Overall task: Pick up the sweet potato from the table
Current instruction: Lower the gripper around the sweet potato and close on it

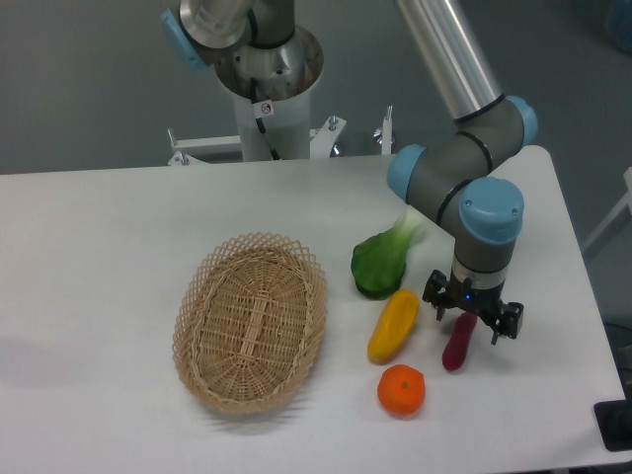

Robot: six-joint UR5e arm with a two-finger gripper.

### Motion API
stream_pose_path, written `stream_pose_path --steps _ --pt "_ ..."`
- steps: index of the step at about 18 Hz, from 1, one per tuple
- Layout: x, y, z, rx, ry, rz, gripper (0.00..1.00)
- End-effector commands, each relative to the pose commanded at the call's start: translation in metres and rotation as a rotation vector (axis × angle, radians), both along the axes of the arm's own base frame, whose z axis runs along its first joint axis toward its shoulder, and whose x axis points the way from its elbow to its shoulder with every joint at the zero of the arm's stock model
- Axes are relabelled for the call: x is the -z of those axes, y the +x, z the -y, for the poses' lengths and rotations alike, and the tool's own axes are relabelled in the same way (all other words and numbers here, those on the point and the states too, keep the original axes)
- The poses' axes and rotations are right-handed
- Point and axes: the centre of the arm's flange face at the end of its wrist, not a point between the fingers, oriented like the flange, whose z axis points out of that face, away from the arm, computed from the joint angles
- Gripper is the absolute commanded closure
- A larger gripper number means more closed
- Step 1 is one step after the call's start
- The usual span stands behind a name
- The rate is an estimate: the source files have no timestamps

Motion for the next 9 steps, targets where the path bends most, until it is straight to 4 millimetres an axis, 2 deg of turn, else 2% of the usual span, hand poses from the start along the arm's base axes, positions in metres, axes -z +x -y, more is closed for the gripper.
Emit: stream_pose_path --steps 4,8,9 --pt "0.007 0.007 -0.011 -0.021 0.007 -0.002 0.00" --pt "0.011 0.008 -0.013 -0.023 -0.032 -0.024 0.01" --pt "0.010 0.008 -0.013 -0.021 -0.031 -0.025 0.12"
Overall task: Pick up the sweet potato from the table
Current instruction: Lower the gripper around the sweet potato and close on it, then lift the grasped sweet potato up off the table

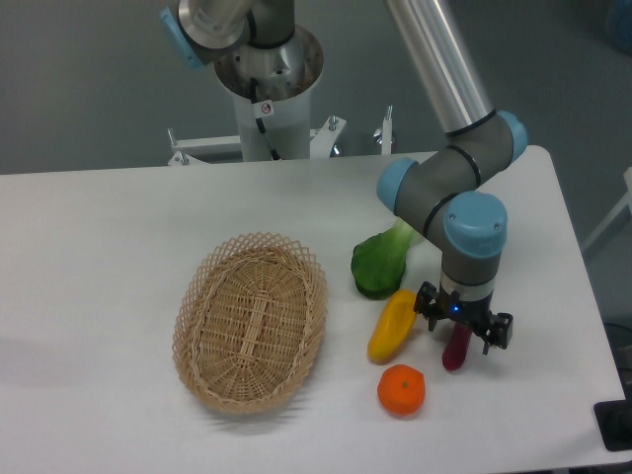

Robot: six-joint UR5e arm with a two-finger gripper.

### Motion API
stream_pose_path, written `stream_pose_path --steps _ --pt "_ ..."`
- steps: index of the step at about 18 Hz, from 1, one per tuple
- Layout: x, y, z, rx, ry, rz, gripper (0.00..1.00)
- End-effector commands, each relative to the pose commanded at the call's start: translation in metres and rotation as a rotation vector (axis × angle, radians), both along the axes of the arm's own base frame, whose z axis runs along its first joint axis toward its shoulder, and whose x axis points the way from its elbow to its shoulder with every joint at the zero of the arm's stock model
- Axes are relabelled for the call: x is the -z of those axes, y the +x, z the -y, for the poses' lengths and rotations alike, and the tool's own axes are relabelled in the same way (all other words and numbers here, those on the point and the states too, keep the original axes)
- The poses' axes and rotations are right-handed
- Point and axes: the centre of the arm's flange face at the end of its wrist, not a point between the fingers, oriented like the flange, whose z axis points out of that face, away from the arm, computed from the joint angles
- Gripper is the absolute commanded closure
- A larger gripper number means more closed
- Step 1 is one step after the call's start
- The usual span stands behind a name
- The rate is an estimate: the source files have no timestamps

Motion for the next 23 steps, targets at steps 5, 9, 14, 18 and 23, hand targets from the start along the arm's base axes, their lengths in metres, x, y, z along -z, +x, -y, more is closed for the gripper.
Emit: stream_pose_path --steps 5,9,14,18,23 --pt "-0.001 -0.001 0.000 0.010 -0.001 -0.004 0.50" --pt "-0.004 -0.001 0.000 0.023 0.000 -0.008 0.68" --pt "-0.022 -0.008 -0.002 0.022 0.018 -0.037 0.69" --pt "-0.070 -0.018 -0.006 0.026 0.068 -0.088 0.69" --pt "-0.145 -0.009 -0.003 0.085 0.118 -0.052 0.69"
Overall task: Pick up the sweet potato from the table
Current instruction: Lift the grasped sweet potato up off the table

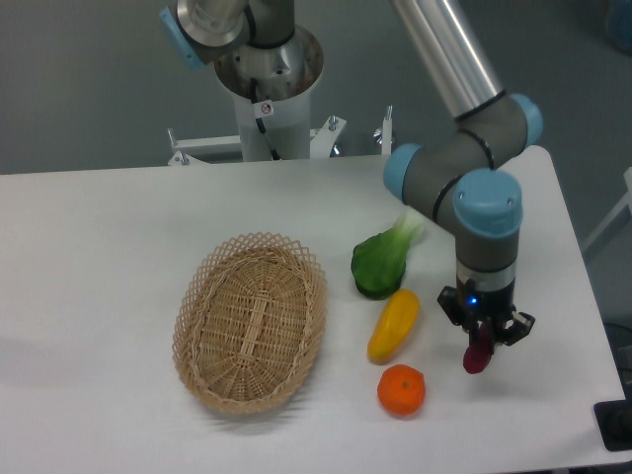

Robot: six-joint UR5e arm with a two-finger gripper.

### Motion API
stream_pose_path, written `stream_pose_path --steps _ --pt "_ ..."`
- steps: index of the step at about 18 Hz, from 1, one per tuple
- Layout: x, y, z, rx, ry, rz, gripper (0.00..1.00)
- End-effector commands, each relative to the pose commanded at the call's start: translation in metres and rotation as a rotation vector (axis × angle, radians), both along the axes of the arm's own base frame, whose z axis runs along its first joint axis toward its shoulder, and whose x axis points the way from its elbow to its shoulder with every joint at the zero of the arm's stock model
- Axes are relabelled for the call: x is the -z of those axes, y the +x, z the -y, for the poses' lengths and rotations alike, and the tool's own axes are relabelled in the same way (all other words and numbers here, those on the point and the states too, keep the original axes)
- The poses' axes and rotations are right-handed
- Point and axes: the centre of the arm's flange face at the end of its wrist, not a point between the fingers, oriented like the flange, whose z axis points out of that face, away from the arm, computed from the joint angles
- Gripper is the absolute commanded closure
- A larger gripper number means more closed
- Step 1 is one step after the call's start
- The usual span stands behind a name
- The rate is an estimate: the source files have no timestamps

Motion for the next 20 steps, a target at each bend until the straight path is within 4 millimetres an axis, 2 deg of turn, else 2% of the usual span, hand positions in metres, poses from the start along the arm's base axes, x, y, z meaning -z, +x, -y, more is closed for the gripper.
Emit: stream_pose_path --steps 4,7,13,20 --pt "-0.057 0.005 0.005 -0.003 -0.046 0.076 0.69" --pt "-0.087 0.000 0.029 -0.037 -0.047 0.090 0.69" --pt "-0.109 -0.009 0.067 -0.025 -0.048 0.099 0.69" --pt "-0.118 -0.014 0.097 -0.014 -0.043 0.131 0.69"
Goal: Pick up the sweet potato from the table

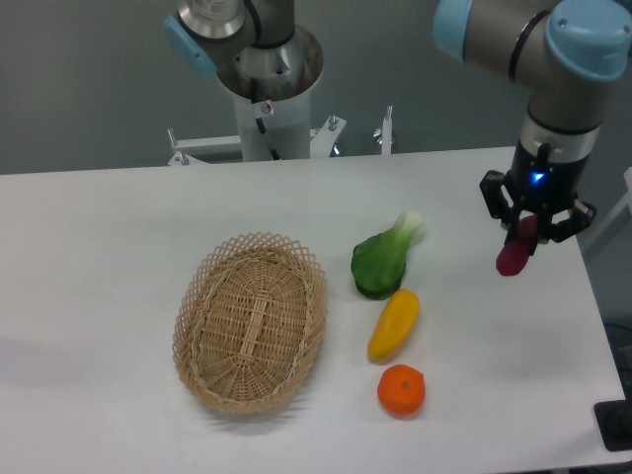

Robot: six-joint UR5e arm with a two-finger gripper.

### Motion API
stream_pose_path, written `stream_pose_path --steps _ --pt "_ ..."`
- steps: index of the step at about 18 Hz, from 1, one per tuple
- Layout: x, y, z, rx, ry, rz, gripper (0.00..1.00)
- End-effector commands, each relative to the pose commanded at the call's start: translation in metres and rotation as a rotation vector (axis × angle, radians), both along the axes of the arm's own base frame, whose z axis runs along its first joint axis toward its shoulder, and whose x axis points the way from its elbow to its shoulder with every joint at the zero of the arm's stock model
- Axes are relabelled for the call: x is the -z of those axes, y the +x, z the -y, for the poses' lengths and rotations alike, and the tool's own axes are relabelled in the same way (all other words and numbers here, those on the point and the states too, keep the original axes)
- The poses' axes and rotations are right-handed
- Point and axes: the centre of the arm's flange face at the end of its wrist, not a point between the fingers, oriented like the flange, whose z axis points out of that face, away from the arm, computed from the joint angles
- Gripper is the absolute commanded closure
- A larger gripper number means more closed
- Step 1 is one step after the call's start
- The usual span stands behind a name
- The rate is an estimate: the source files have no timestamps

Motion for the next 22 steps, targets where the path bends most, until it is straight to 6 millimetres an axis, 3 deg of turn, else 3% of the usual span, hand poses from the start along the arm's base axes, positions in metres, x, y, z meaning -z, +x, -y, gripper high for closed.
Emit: stream_pose_path --steps 22 --pt "-0.0020 0.0043 -0.0029 0.038 -0.008 -0.014 0.69"
